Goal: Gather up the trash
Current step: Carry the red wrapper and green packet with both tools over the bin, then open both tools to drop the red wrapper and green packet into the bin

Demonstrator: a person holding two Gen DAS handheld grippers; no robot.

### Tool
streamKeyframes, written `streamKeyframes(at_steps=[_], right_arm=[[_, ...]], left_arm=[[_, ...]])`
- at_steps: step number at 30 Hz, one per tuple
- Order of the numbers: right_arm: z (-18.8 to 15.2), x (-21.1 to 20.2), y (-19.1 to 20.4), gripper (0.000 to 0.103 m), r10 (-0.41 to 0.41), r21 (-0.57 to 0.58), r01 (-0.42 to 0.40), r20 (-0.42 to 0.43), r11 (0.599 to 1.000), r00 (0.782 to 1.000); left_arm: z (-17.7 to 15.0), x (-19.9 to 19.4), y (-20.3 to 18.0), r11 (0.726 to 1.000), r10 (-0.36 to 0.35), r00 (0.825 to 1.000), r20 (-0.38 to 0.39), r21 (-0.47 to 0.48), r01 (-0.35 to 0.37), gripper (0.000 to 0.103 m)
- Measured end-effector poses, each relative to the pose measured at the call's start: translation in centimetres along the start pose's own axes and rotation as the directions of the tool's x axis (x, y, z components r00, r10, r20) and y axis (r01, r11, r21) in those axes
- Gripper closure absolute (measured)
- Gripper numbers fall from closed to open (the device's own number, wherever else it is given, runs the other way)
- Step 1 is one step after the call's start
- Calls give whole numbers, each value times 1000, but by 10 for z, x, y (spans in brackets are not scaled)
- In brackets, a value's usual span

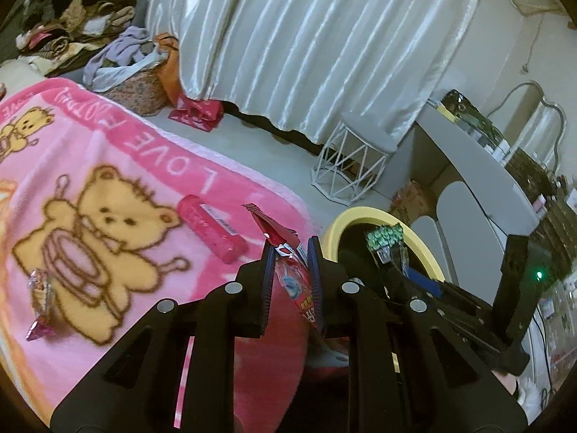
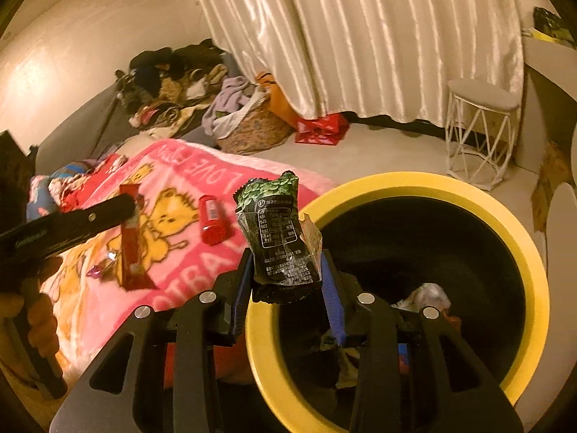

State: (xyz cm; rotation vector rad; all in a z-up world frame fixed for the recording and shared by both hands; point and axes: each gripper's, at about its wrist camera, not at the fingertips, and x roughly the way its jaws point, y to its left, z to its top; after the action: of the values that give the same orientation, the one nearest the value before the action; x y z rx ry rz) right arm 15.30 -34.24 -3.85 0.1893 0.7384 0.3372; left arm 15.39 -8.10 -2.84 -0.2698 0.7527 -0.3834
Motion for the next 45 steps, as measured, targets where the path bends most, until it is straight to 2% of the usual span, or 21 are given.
streamKeyframes(at_steps=[20, 36, 45], right_arm=[[-1, -12, -55, 68, -92, 152, 89, 11, 984, 996], [-9, -24, -93, 67, -165, 259, 154, 22, 954, 986], [-11, -29, -108, 65, -179, 302, 163, 28, 939, 983]], left_arm=[[-12, 27, -52, 991, -62, 997, -53, 115, 68, 89], [-31, 61, -91, 970, -108, 985, -138, 203, 135, 89], [-38, 73, -102, 959, -117, 978, -172, 235, 156, 89]])
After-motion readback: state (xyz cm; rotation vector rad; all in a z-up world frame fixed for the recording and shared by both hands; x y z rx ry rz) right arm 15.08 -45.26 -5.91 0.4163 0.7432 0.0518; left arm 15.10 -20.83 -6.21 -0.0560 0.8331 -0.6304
